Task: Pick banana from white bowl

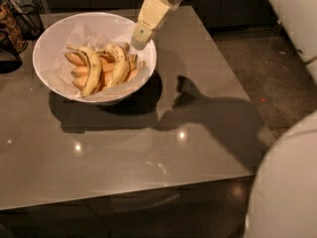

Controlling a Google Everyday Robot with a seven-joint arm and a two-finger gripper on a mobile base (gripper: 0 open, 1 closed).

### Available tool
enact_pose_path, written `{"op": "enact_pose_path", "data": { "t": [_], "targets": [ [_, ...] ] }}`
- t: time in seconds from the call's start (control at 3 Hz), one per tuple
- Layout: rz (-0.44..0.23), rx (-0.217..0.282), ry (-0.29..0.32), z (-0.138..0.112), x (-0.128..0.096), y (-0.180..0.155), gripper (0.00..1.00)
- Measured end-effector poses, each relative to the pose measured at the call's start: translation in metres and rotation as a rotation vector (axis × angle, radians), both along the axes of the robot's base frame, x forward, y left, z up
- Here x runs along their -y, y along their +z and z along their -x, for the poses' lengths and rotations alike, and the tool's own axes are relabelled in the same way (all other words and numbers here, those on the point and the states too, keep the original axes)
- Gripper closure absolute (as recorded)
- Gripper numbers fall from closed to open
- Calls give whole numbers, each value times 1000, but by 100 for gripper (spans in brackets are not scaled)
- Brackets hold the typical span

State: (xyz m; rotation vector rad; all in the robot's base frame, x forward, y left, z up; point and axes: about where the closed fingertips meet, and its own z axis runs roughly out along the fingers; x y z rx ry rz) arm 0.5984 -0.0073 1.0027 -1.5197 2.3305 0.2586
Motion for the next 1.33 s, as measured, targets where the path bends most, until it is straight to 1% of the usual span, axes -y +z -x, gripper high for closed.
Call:
{"op": "enact_pose_path", "data": {
  "t": [0.33,0.67,1.0,1.33],
  "targets": [
    [-24,-9,-31,-23,-7,-9,0],
    [-89,-26,-1,-16,-7,-7,0],
    [-134,-60,17,-1,0,-7,0],
    [-142,-86,44,6,-5,-10,0]
  ]
}}
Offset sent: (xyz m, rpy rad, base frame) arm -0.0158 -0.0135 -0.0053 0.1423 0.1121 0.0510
